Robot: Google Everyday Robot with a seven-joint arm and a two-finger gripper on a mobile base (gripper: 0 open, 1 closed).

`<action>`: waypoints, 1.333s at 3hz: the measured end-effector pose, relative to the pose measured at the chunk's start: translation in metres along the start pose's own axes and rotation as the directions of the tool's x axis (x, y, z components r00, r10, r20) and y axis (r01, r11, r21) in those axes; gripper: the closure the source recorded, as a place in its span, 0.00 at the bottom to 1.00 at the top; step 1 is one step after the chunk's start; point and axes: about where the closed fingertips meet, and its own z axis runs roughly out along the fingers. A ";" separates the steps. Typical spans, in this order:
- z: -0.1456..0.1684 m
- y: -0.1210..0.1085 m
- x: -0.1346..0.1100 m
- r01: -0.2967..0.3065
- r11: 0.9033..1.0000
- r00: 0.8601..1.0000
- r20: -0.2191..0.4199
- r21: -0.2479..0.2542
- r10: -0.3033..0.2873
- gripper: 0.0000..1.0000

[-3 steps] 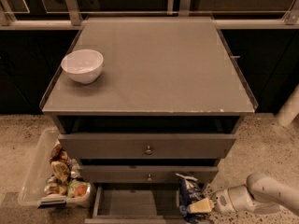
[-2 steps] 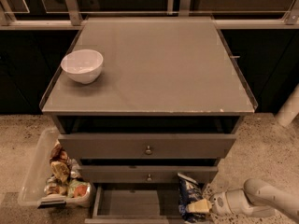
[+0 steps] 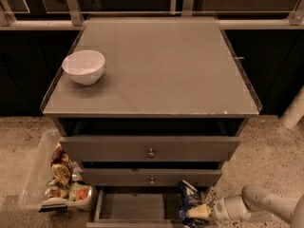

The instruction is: Place blue chip bag into bottom drawer

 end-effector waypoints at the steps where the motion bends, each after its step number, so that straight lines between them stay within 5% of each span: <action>1: 0.013 -0.007 -0.003 -0.025 1.000 0.999 -0.019 -0.003 0.025 1.00; 4: 0.066 -0.043 -0.044 -0.095 0.995 0.995 -0.040 0.035 0.096 1.00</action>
Offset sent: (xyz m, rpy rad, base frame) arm 0.0309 0.0280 -0.0653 -0.0430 0.0997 0.0071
